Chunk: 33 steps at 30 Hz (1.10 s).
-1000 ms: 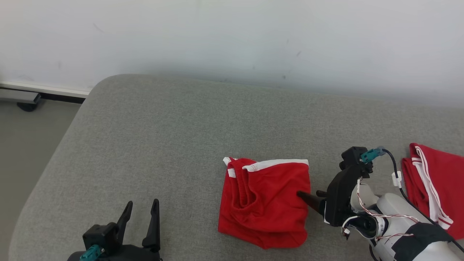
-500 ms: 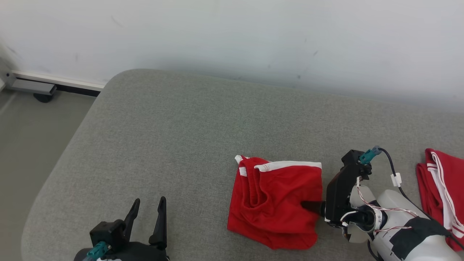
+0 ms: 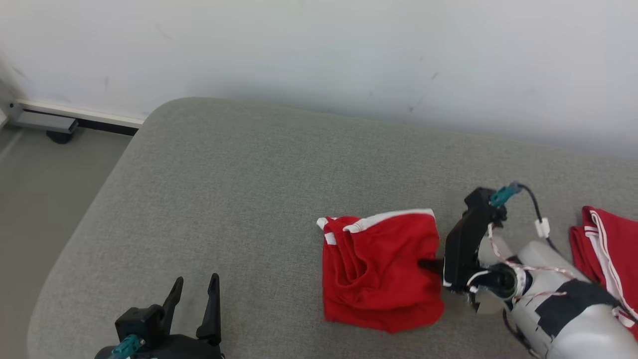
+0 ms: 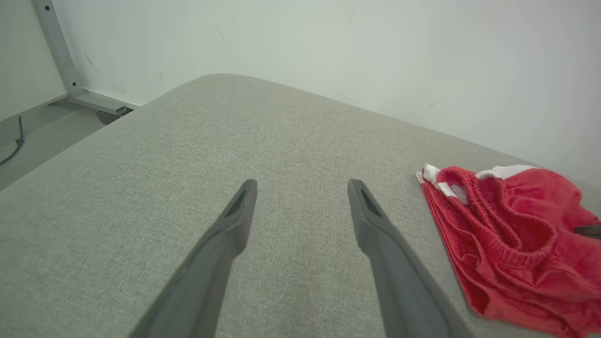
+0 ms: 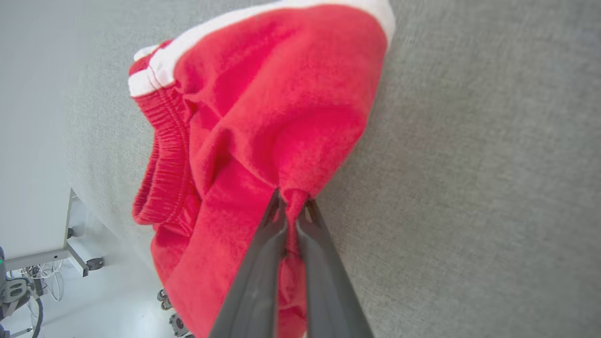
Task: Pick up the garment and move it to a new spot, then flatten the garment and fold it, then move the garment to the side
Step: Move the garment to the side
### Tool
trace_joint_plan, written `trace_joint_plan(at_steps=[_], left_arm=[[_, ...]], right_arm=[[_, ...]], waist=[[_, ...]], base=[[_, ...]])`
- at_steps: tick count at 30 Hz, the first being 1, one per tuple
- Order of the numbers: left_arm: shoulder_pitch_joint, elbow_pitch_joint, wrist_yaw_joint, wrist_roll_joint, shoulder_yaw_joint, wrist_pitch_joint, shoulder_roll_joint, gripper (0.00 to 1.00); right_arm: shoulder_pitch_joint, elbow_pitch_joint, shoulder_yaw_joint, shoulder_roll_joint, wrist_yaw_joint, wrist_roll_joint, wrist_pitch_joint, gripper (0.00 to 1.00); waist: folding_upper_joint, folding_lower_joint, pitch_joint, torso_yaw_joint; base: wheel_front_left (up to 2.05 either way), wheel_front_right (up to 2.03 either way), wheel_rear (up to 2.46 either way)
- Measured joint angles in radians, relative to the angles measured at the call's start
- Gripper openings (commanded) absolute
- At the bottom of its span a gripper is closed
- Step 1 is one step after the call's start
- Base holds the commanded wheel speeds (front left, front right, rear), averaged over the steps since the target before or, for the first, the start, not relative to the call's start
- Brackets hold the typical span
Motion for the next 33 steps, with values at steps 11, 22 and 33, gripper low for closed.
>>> trace_joint_plan(at_steps=[11,22,33], left_arm=[[0.021,-0.003,-0.001,0.000,0.006,0.000,0.004,1.00],[0.022,-0.012,-0.009,0.000,0.016,0.000,0.018,1.00],[0.021,-0.023,-0.018,0.010,0.013,0.000,0.020,1.00]], right_arm=[[-0.058,-0.065,0.017,-0.073,0.058,-0.030,0.020,0.00],[-0.123,-0.096,0.009,-0.150,0.066,-0.037,0.072,0.00],[-0.217,-0.101,-0.007,-0.217,0.044,-0.059,0.124,0.00]], waist=[[0.0000,0.0000,-0.015,-0.066],[-0.0001,0.0000,-0.016,-0.146],[-0.0001,-0.0001,0.001,-0.214]], base=[[0.00,0.00,0.00],[0.00,0.00,0.00],[0.00,0.00,0.00]])
